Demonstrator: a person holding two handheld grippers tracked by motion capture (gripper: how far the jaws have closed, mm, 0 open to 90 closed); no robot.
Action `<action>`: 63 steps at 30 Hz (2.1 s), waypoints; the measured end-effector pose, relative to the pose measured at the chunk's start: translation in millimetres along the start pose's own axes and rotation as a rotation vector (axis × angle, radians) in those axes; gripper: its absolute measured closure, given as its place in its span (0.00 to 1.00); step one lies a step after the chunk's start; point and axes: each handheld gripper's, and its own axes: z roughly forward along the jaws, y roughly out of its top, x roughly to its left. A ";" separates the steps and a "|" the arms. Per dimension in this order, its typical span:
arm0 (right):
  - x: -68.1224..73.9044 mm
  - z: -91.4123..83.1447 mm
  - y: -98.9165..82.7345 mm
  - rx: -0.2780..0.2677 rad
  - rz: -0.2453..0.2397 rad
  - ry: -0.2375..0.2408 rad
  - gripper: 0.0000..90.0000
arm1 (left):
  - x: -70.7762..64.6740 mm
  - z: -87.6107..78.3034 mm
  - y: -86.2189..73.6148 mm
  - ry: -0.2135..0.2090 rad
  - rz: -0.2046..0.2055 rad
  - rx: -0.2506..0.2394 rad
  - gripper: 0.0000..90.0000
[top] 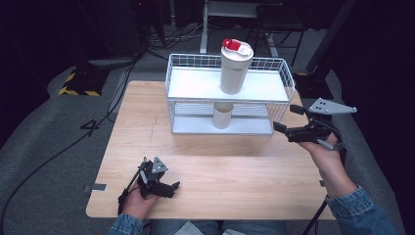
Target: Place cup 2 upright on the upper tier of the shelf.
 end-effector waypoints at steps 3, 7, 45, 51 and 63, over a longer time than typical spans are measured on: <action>-1.0 -4.9 -11.8 0.020 0.008 -0.003 0.11 | 0.2 0.1 0.1 -0.001 0.000 0.000 0.01; -1.8 -9.8 -29.1 0.036 0.010 0.001 0.15 | 0.2 0.0 0.1 -0.001 0.001 0.001 0.01; -4.6 3.8 -169.8 0.226 0.143 -0.074 0.18 | -0.6 0.5 0.8 0.002 -0.010 0.003 0.01; -4.2 11.8 -183.7 0.275 0.138 -0.115 0.17 | -0.6 0.8 0.9 0.004 -0.009 0.001 0.01; -1.5 21.3 -195.5 0.344 0.130 -0.147 0.17 | -0.6 0.8 0.9 0.004 -0.010 0.001 0.01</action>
